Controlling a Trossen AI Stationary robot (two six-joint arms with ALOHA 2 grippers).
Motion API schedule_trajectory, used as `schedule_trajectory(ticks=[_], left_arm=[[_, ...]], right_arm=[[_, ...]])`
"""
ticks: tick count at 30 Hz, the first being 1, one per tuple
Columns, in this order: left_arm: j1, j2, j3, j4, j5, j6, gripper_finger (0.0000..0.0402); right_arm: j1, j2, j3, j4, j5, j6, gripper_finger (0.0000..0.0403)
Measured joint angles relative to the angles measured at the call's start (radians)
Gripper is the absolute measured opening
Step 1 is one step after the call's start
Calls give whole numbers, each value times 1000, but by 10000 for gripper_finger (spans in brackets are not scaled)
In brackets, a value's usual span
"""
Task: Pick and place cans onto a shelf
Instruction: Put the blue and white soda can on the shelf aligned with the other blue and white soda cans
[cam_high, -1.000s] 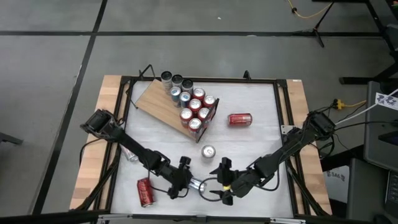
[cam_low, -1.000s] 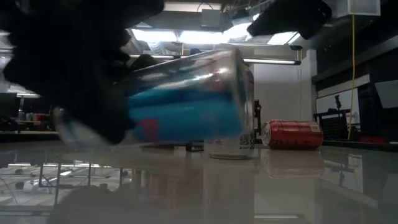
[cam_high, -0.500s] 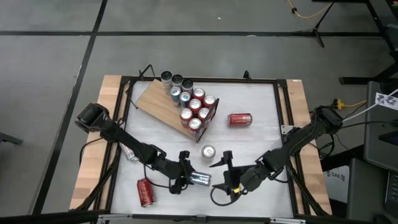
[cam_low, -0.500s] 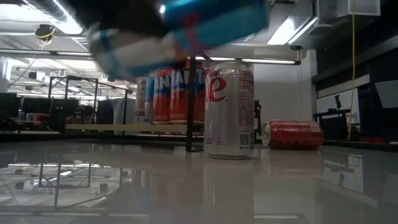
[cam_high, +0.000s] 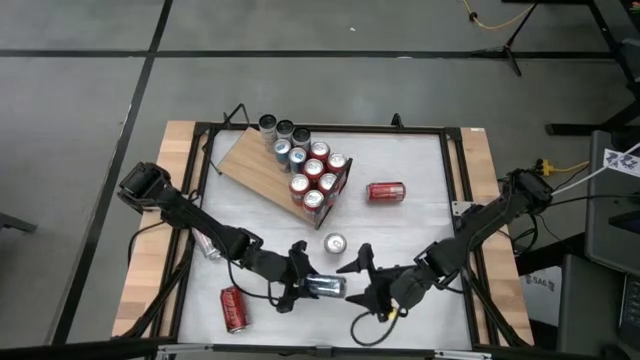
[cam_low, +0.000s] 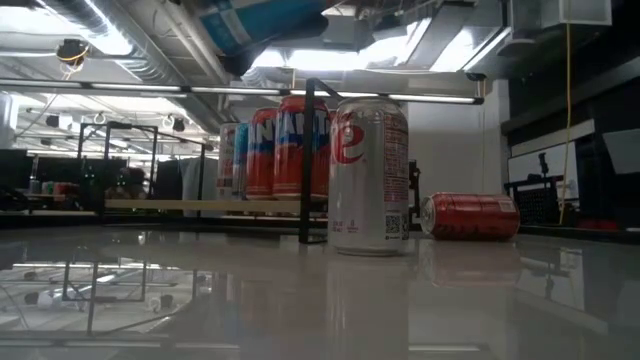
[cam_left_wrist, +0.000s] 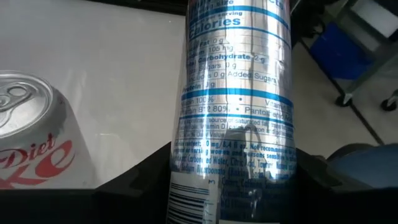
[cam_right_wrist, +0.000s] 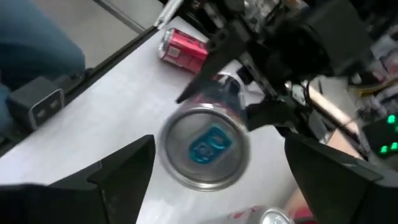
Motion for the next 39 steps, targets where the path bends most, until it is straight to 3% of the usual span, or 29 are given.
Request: schedule_trajectory(ticks=[15,32,39], left_arm=[[2,-1,0,102,4,-77,215],[5,0,0,169,-4,-97,215],[5,0,0,171,0,-97,215]], right_arm=[[7,0,0,31,7,-130,351],[6,6,0,94,24,-126,351],[6,7,0,100,25,-127,307]])
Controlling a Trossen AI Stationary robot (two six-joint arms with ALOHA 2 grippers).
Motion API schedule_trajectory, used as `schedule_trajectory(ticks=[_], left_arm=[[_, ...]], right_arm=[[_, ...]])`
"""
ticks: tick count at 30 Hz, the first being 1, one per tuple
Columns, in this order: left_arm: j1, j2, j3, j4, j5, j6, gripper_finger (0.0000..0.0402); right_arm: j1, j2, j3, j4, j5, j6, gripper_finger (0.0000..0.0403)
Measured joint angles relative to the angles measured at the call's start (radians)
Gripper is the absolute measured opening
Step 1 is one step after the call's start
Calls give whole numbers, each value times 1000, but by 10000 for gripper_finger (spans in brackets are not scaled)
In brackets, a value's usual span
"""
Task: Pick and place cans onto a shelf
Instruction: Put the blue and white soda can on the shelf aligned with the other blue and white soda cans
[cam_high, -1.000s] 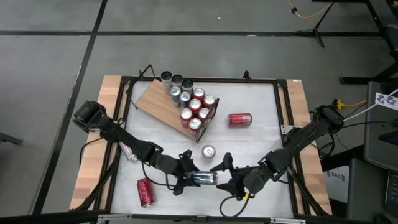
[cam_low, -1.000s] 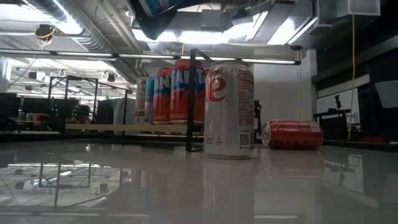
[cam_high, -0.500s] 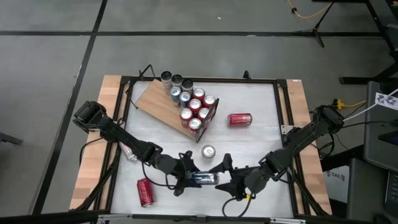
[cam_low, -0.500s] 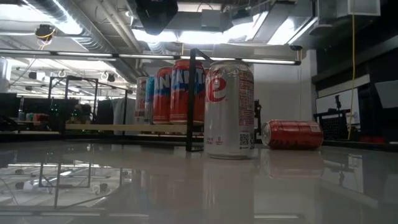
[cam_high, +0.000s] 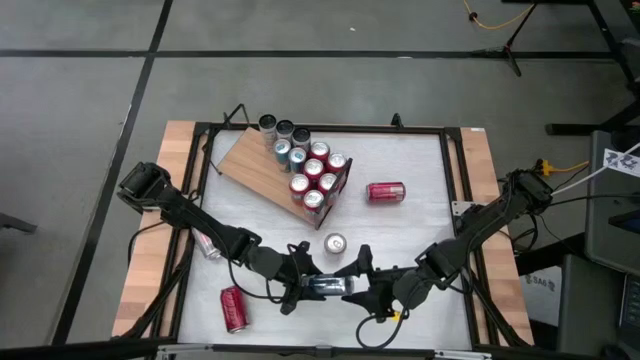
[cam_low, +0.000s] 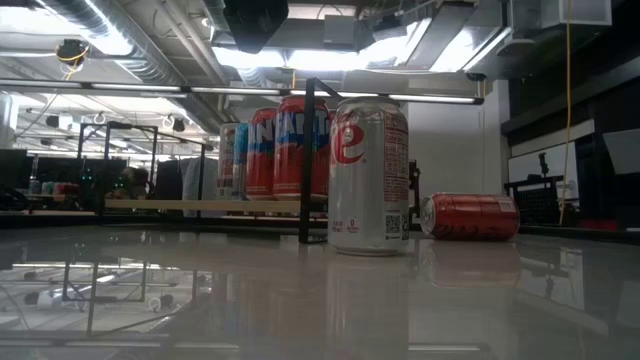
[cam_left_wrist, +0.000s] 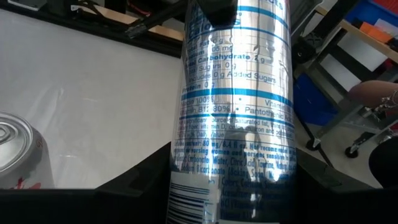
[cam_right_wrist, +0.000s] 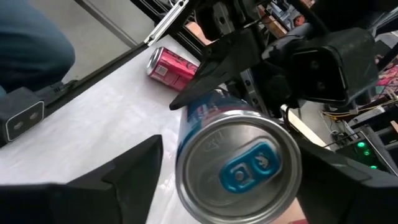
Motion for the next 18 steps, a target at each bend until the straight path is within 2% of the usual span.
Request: schedule_trajectory(ticks=[9,13,18], left_arm=[[0,0,0,-3,5,2,215],[0,0,0,-2,5,2,218],[-1,0,0,0,0,2,241]], right_arm=[[0,0,0,1,1,0,228],[0,0,0,4,1,0,222],[0,0,0,5,5,0,227]])
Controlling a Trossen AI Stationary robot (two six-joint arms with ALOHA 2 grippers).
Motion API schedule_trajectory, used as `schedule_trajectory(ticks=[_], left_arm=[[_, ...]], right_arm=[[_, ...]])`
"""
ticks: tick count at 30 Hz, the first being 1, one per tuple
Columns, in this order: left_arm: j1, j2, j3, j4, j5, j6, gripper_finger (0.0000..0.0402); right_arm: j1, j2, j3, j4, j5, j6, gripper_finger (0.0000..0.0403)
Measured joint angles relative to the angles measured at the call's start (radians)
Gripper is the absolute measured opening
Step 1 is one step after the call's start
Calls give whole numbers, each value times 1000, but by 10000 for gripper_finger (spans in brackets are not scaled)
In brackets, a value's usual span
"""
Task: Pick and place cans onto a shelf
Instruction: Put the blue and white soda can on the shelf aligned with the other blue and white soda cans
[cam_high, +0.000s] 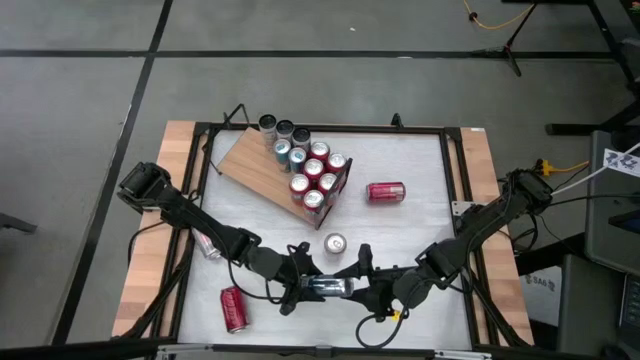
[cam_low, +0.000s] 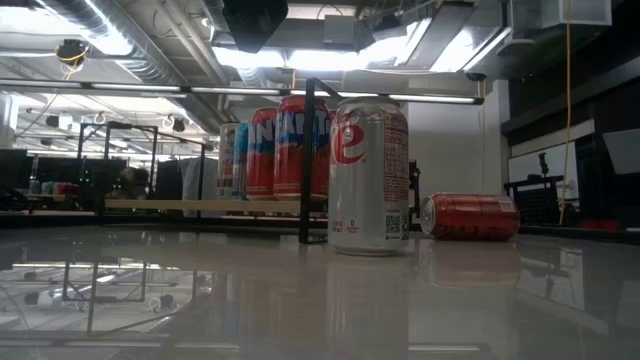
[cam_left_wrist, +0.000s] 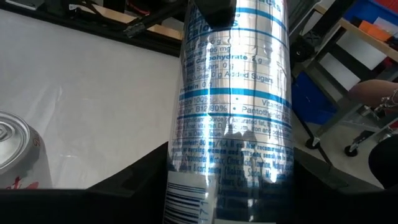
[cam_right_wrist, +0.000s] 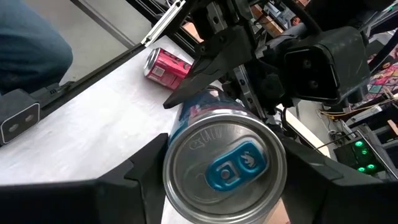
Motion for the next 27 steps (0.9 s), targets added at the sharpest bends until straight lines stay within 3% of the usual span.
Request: schedule_trajectory(ticks=[13,21,27], left_arm=[[1,0,2,5,-15,23,282],[1,-2,4,-101,-31,23,338],[2,-8,2,-208,83,14,358]], right_arm=[[1,2,-1,-29,-10,94,222],[0,3,-3,-53,-31,174,222],[-39,2,-2,-63,-93,286,222]])
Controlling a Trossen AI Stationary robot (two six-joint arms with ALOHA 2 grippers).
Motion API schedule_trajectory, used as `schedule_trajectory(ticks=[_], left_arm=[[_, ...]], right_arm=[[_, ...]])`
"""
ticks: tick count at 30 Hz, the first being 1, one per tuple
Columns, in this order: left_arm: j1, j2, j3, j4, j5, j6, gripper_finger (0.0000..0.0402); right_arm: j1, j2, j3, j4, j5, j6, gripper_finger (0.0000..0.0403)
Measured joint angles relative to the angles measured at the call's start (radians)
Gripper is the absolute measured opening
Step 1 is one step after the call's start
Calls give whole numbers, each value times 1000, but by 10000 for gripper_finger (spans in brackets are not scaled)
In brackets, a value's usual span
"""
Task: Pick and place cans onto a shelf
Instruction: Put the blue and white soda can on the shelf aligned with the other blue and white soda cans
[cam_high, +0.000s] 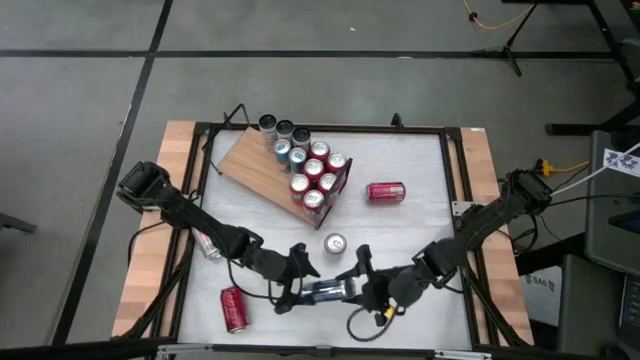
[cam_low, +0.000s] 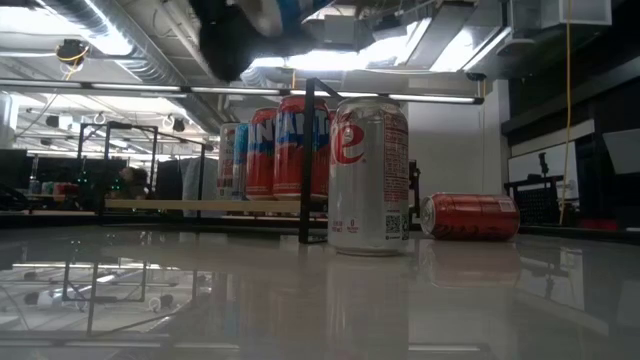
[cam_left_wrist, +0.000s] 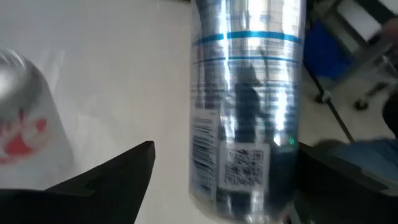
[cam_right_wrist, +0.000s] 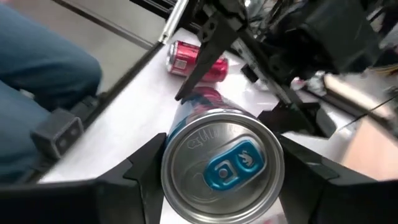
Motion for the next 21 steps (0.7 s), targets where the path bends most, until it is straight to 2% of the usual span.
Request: schedule_trajectory(ticks=[5,13,17,21], left_arm=[[-30,-40,0,-164,-10,-52,354],[-129,-124,0,-484,-227,-240,356],[-167,-123,-1,-481,-299,-286,354],[-181,-120,-1,-447,-300,-286,352]], right_arm=[[-60,0,0,-5,-99,85,222],[-120,0,0,-20,-134,214,222],[-142,0,0,-19,-142,310,222],[-172,0,1,-19,-142,448,222]])
